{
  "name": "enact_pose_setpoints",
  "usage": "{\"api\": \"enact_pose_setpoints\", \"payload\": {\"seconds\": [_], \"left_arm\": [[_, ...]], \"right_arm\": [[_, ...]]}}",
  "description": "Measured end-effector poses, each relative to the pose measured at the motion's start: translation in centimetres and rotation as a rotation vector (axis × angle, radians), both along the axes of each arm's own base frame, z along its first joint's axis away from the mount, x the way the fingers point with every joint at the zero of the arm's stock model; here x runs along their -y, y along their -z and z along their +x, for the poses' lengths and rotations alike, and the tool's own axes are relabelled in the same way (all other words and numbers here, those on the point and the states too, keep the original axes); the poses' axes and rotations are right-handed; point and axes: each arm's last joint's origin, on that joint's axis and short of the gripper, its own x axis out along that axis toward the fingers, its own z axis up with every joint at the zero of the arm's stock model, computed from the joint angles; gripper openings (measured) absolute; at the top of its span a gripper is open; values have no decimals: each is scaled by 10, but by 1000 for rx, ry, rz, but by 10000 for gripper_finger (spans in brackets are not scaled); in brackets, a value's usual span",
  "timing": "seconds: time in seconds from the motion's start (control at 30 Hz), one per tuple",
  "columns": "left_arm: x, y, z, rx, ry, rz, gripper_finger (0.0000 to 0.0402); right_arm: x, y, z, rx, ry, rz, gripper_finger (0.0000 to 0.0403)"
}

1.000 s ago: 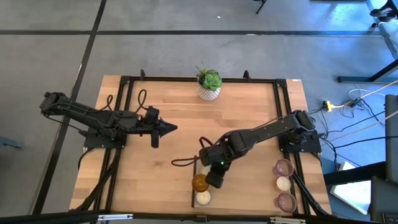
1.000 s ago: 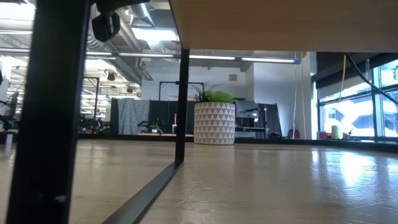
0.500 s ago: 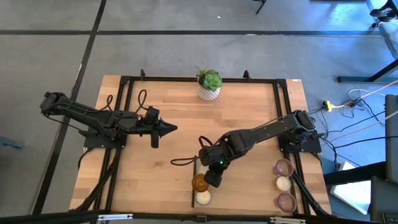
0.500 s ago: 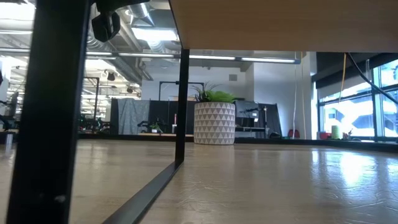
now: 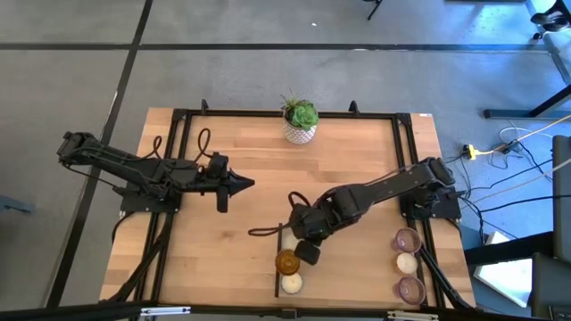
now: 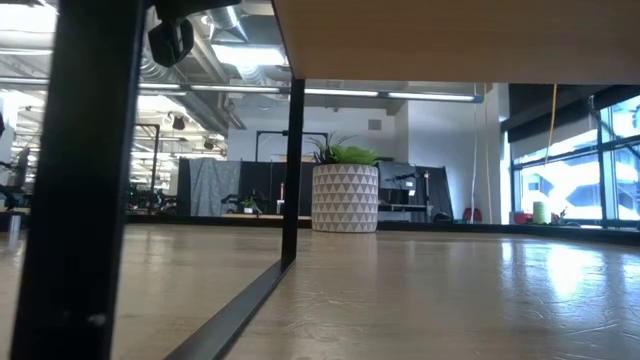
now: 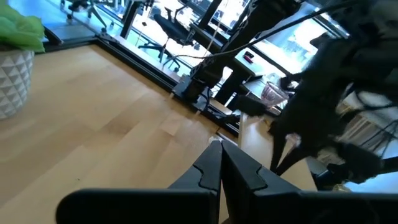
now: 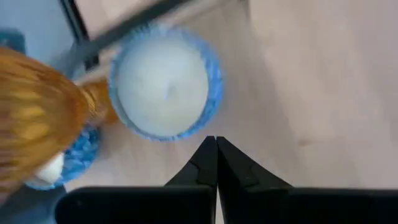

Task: Pick & Place candle stick holders
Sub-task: Put the light blue scented candle on the shelf aligned with the yellow glass candle holder, then adjust the purple glass candle holders on the shelf

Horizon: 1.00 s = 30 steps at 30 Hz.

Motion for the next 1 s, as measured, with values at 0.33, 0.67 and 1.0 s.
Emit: {"api": "enact_pose_setpoints", "payload": {"seconds": [0.33, 0.67, 1.0], "left_arm": [[-6, -1, 1, 6, -33, 22, 3], [-20, -1, 2, -1, -119, 55, 3], [-26, 0, 4, 4, -154, 4, 3]], "right_arm": [[-12, -44, -19, 175, -52, -440, 0], [-7, -46, -25, 152, -74, -610, 0], [7, -50, -47, 183, -81, -653, 0]]}}
